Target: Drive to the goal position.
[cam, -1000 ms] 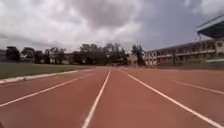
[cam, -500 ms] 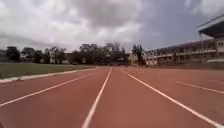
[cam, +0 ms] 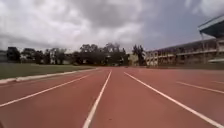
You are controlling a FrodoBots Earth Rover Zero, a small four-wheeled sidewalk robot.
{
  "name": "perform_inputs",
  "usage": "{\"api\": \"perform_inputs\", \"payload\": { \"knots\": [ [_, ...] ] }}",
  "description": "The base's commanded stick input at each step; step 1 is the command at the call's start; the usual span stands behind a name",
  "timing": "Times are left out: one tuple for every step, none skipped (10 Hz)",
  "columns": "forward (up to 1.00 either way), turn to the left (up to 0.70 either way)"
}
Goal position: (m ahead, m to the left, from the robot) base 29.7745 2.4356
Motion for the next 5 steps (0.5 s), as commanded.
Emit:
{"api": "perform_inputs", "payload": {
  "knots": [
    [0.6, 0.0],
    [0.6, 0.0],
    [0.6, 0.0],
    [0.6, 0.0],
    [0.6, 0.0]
  ]
}}
